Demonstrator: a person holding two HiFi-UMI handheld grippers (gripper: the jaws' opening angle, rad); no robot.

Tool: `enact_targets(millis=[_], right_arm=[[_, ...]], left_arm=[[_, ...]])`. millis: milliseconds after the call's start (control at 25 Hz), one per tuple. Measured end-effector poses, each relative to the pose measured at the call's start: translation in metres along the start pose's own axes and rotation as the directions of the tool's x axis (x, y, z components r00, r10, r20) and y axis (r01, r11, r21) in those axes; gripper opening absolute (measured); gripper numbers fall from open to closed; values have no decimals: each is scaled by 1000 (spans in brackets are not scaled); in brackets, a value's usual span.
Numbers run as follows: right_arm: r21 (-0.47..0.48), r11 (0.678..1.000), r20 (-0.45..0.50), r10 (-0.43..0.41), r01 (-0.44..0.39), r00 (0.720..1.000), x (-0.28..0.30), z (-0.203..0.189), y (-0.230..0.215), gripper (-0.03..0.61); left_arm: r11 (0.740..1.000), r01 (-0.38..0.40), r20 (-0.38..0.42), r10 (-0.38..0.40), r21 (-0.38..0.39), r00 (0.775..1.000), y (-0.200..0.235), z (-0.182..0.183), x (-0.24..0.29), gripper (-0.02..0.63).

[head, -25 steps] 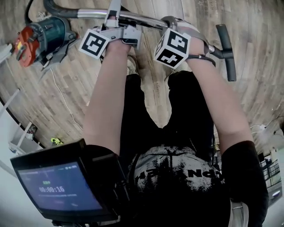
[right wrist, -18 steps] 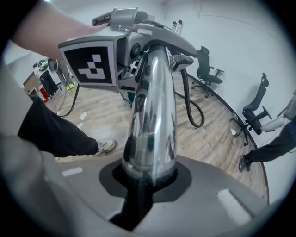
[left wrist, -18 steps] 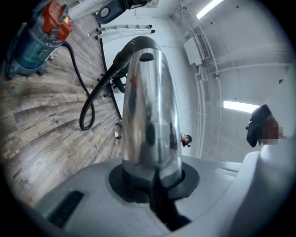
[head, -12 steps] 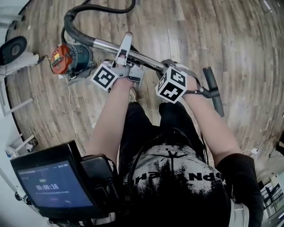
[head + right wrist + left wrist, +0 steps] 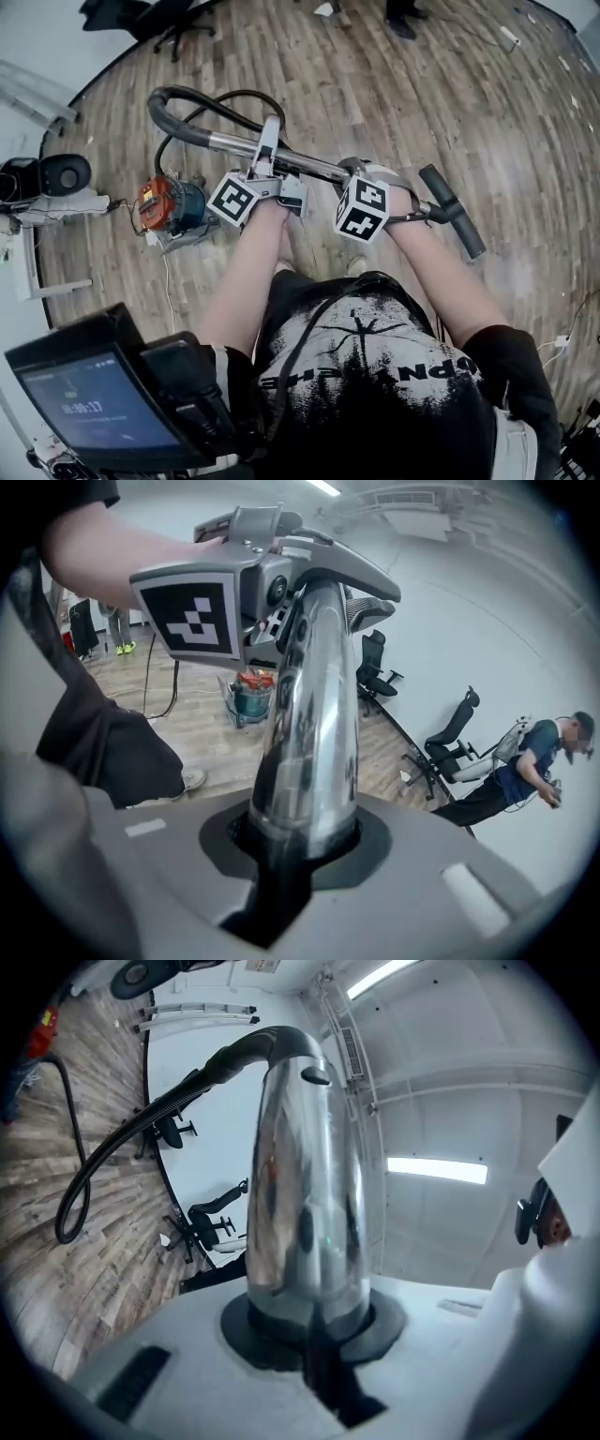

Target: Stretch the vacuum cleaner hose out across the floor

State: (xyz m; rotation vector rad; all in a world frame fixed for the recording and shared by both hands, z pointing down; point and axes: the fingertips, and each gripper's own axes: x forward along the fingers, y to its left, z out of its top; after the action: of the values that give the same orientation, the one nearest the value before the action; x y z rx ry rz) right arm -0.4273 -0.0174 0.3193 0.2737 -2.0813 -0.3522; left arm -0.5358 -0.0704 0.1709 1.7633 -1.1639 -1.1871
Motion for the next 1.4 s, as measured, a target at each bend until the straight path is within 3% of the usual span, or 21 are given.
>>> enact_targets(millis=[240,440,520,600,720,880,1080,1400], right_arm=[[123,989,52,72,-78,996,-5,8,22,83],[165,983,-18,85,-81,996,5,18,39,83],[175,984,-49,51,-41,997,11,25,44,83],[163,985,-91,-34,48,995,18,31,42,87],[139,979,-163,-125,148,979,27,31,40,87],[187,965,-230,-137,182,964,34,28,49,87],[277,929,-294,-159,244,942,22,21,54,87],[326,909,-315,-153,259,937,-22,-29,70,87]], left_arm=[[995,76,-88,-70,62,994,-12,-4,1,46],[994,97,-123,-103,-53,987,1,9,-11,34],[994,86,-137,-95,-71,986,10,17,-18,34],[993,66,-144,-80,-96,986,19,25,-21,34],[988,38,-155,-61,-148,986,36,31,-24,34],[982,24,-222,-67,-189,973,54,25,-25,34],[968,54,-327,-135,-244,935,45,5,-13,35],[959,63,-378,-169,-277,910,11,-63,-13,35]])
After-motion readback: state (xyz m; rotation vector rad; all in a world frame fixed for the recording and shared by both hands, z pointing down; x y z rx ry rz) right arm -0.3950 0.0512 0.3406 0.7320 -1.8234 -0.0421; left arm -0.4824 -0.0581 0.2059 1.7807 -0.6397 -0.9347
